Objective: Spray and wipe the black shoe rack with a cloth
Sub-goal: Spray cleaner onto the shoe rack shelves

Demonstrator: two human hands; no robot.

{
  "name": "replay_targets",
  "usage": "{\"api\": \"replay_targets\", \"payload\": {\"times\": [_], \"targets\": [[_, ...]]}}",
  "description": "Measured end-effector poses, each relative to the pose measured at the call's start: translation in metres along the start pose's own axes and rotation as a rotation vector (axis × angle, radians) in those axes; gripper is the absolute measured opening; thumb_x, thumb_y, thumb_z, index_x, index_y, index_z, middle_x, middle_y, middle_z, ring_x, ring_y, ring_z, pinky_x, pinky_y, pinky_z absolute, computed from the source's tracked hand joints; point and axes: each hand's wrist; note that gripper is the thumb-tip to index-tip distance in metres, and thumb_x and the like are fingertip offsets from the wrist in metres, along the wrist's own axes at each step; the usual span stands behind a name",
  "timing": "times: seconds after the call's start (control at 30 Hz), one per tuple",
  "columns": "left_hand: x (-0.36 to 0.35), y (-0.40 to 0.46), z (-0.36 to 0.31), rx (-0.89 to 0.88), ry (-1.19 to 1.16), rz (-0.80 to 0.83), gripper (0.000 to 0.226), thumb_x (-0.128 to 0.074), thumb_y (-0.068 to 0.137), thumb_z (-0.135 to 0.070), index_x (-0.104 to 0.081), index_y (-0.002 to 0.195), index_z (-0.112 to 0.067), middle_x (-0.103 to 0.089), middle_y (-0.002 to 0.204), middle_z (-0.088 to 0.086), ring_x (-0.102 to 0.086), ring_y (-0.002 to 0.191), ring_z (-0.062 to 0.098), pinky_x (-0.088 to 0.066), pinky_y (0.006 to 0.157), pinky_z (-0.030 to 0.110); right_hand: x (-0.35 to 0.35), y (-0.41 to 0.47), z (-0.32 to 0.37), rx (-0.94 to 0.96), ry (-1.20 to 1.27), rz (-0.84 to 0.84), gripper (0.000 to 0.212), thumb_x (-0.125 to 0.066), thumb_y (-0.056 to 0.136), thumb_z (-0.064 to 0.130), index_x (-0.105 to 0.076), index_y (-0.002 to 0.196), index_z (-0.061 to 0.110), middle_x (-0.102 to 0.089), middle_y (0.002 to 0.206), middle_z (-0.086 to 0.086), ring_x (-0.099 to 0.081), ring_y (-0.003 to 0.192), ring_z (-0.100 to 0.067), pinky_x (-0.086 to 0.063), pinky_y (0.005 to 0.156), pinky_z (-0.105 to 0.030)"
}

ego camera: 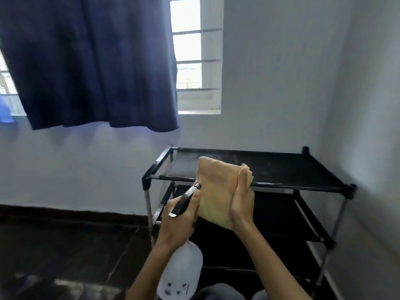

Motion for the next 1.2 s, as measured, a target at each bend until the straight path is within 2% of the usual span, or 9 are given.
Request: {"api": "replay_targets", "payload": {"times": [0.13, 0.23, 0.4, 0.6, 0.7, 0.93, 1.03, 1.13, 1.2], "targets": [[-0.011, 0.004, 0.005, 0.067, 0.091, 0.091, 0.056, -0.053, 0.078, -0.061, -0.049, 0.055, -0.011, -0.046, 0.051, 0.007, -0.043, 0.046, 0.02, -0.034, 0.04, 0.025, 0.011, 0.013, 0.001, 0.057, -0.009, -0.008, 0.08, -0.027, 0.065, 0.089, -0.067, 0.082, 0.021, -0.071, 0.08, -0.001, -0.068, 0.078, -0.02, -0.056, 0.074, -0.038], [-0.014, 0.008, 0.006, 0.069, 0.071, 0.182, 0.051, -0.052, 0.081, -0.059, -0.059, 0.064, -0.011, -0.057, 0.062, 0.007, -0.054, 0.058, 0.018, -0.039, 0.043, 0.025, 0.015, 0.018, 0.003, 0.076, 0.001, 0.0, 0.083, -0.027, 0.06, 0.092, -0.068, 0.084, 0.024, -0.072, 0.083, 0.0, -0.068, 0.081, -0.019, -0.055, 0.077, -0.039], [-0.023, 0.012, 0.002, 0.116, 0.06, 0.222, 0.046, -0.056, 0.075, -0.061, -0.054, 0.054, -0.02, -0.047, 0.053, 0.004, -0.042, 0.046, 0.016, -0.034, 0.038, 0.024, 0.014, 0.025, 0.004, 0.076, -0.003, -0.006, 0.079, -0.027, 0.063, 0.089, -0.067, 0.078, 0.022, -0.071, 0.081, -0.002, -0.068, 0.08, -0.021, -0.055, 0.081, -0.045], [-0.025, 0.018, -0.008, 0.057, 0.064, 0.324, 0.044, -0.051, 0.079, -0.057, -0.057, 0.067, -0.016, -0.058, 0.063, 0.002, -0.051, 0.057, 0.012, -0.038, 0.044, 0.02, 0.016, 0.033, 0.004, 0.093, -0.025, -0.004, 0.077, -0.024, 0.067, 0.087, -0.066, 0.083, 0.024, -0.071, 0.084, -0.001, -0.067, 0.082, -0.02, -0.054, 0.083, -0.048], [-0.03, 0.019, -0.012, 0.06, 0.077, 0.378, 0.043, -0.052, 0.079, -0.055, -0.054, 0.068, -0.013, -0.052, 0.061, 0.001, -0.048, 0.058, 0.01, -0.036, 0.046, 0.019, 0.017, 0.034, 0.005, 0.085, -0.017, -0.007, 0.077, -0.024, 0.067, 0.086, -0.066, 0.085, 0.024, -0.071, 0.085, -0.001, -0.067, 0.083, -0.02, -0.053, 0.084, -0.047], [-0.038, 0.021, -0.012, 0.068, 0.046, 0.345, 0.044, -0.058, 0.075, -0.056, -0.058, 0.061, -0.015, -0.054, 0.056, 0.005, -0.049, 0.049, 0.018, -0.034, 0.039, 0.025, 0.02, 0.036, 0.006, 0.052, 0.034, -0.041, 0.083, -0.023, 0.066, 0.088, -0.067, 0.092, 0.023, -0.071, 0.09, -0.001, -0.067, 0.086, -0.02, -0.053, 0.085, -0.046], [-0.035, 0.021, -0.012, 0.048, 0.018, 0.394, 0.045, -0.058, 0.08, -0.059, -0.063, 0.071, -0.015, -0.059, 0.065, 0.003, -0.054, 0.059, 0.016, -0.035, 0.04, 0.025, 0.023, 0.039, 0.008, 0.05, 0.054, -0.06, 0.076, -0.025, 0.065, 0.087, -0.066, 0.085, 0.027, -0.071, 0.085, 0.0, -0.068, 0.082, -0.019, -0.054, 0.083, -0.045], [-0.033, 0.018, -0.007, 0.02, 0.039, 0.343, 0.061, -0.053, 0.078, -0.068, -0.058, 0.07, -0.007, -0.052, 0.058, 0.003, -0.048, 0.053, 0.017, -0.035, 0.04, 0.023, 0.026, 0.043, 0.009, 0.046, 0.069, -0.08, 0.067, -0.027, 0.072, 0.083, -0.066, 0.081, 0.029, -0.071, 0.083, 0.002, -0.067, 0.081, -0.018, -0.054, 0.083, -0.045], [-0.031, 0.018, -0.004, 0.046, 0.042, 0.292, 0.057, -0.052, 0.075, -0.065, -0.054, 0.065, -0.01, -0.045, 0.054, 0.0, -0.042, 0.049, 0.016, -0.034, 0.04, 0.025, 0.028, 0.046, 0.009, 0.045, 0.07, -0.094, 0.061, -0.029, 0.079, 0.079, -0.065, 0.08, 0.029, -0.07, 0.084, 0.002, -0.067, 0.082, -0.018, -0.054, 0.083, -0.044]]}}
Point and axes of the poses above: each hand's wrist, its own y-axis towards the middle knuckle, its own x-axis out of the back of the hand, z = x × y
